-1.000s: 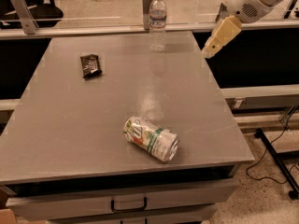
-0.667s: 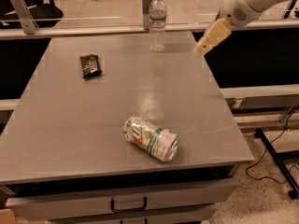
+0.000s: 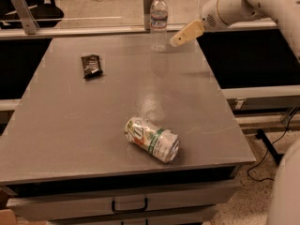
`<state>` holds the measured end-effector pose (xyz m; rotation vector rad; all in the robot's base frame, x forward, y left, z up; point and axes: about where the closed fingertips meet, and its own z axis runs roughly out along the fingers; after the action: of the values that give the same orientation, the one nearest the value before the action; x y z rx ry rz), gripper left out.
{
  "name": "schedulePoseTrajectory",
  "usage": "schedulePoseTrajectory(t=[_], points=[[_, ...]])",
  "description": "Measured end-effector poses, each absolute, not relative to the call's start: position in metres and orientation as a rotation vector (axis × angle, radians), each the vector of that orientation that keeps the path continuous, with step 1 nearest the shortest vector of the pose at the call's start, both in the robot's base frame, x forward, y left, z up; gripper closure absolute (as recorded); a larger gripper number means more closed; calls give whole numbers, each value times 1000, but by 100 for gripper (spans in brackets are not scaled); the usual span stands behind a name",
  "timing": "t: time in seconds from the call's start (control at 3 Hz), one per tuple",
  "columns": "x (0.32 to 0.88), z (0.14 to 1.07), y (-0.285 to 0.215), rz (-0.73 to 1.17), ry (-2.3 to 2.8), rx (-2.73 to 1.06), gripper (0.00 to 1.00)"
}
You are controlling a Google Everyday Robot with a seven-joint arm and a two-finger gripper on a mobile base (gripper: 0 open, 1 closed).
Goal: Pick water bottle
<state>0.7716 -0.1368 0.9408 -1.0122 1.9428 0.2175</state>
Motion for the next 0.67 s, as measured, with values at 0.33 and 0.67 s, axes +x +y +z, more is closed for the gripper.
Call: schedulePoseTrajectory(t=[0.33,0.67], points=[[809,934,-116,334,1883,-906,0],[833,928,-96,423,1816,-835,0]])
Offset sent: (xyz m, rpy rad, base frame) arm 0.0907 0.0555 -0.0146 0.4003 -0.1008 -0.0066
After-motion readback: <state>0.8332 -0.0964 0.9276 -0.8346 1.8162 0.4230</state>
